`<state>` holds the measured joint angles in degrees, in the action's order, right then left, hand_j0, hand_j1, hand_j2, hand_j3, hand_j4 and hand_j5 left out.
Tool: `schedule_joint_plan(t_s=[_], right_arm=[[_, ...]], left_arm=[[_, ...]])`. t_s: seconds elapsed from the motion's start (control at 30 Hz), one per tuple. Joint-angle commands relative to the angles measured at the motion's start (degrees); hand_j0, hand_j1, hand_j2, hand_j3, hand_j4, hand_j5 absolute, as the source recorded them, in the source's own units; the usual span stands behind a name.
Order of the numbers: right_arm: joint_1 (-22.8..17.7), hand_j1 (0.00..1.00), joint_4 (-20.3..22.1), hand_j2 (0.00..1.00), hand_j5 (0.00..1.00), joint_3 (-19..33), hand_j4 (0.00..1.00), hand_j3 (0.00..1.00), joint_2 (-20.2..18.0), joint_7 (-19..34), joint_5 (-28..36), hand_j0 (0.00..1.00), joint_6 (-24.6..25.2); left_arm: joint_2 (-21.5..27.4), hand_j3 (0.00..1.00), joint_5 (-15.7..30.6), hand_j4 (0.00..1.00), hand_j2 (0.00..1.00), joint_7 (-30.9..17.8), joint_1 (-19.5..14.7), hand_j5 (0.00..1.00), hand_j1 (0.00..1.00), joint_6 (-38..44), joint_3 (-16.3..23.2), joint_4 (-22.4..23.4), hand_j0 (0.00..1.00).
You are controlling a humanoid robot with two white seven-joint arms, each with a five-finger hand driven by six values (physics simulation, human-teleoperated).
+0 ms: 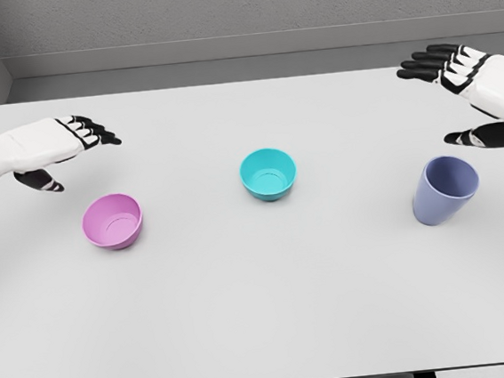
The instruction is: Stacking bowl and cup with both arms
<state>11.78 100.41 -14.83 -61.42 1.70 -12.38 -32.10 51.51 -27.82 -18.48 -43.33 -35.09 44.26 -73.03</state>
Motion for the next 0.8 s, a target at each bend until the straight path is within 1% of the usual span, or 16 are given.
schedule_joint_plan(t_s=[0.0,0.03,0.07,0.1,0.2,0.23,0.3,0.37,0.43,0.77], right_arm=[[0.0,1.0,0.0,1.0,1.0,0.0,1.0,1.0,-0.1,0.0,0.3,1.0,0.0],[0.1,1.0,0.0,1.0,1.0,0.1,1.0,1.0,-0.3,0.0,0.3,1.0,-0.4],[0.1,1.0,0.0,1.0,1.0,0.2,1.0,1.0,-0.6,-0.2,0.3,1.0,-0.5],[0.3,1.0,0.0,1.0,1.0,0.2,1.0,1.0,-0.7,-0.3,0.2,1.0,-0.6],[0.5,1.0,0.0,1.0,1.0,0.2,1.0,1.0,-0.6,-0.1,0.2,1.0,-0.8],[0.4,1.0,0.0,1.0,1.0,0.2,1.0,1.0,-0.6,-0.1,0.2,1.0,-1.1],[0.8,1.0,0.0,1.0,1.0,0.2,1.0,1.0,-0.7,-0.1,0.2,1.0,-1.5],[1.1,1.0,0.0,1.0,1.0,0.2,1.0,1.0,-0.7,-0.1,0.3,1.0,-1.6],[2.1,1.0,0.0,1.0,1.0,0.2,1.0,1.0,-1.1,0.0,0.3,1.0,-1.6],[2.1,1.0,-0.2,1.0,1.0,0.2,1.0,1.0,-1.2,0.0,0.4,1.0,-1.1]], left_arm=[[0.1,1.0,0.3,1.0,1.0,0.0,0.0,1.0,1.0,0.1,-0.1,0.0,1.0],[0.1,1.0,0.2,1.0,1.0,-0.1,0.0,1.0,1.0,0.1,-0.1,0.0,1.0],[0.2,1.0,-1.1,1.0,1.0,-0.1,0.1,1.0,1.0,0.1,-0.1,0.0,1.0],[0.1,1.0,-2.4,1.0,1.0,-1.2,0.1,1.0,1.0,0.1,-0.1,-0.2,1.0],[0.2,1.0,-2.6,1.0,1.0,-5.8,0.4,1.0,1.0,0.1,0.2,-1.5,1.0],[0.3,1.0,-2.6,1.0,1.0,-6.2,0.6,1.0,1.0,0.1,0.4,-2.4,1.0],[1.0,1.0,-2.6,1.0,1.0,-6.3,0.6,1.0,1.0,0.1,2.3,-4.0,1.0],[1.1,1.0,-2.8,1.0,1.0,-6.4,0.8,1.0,1.0,0.1,2.4,-4.3,1.0],[1.2,1.0,-3.9,1.0,1.0,-6.7,0.8,1.0,1.0,0.1,3.2,-4.7,1.0],[1.0,1.0,-4.7,1.0,1.0,-6.7,1.4,1.0,1.0,0.1,3.2,-6.2,1.0]])
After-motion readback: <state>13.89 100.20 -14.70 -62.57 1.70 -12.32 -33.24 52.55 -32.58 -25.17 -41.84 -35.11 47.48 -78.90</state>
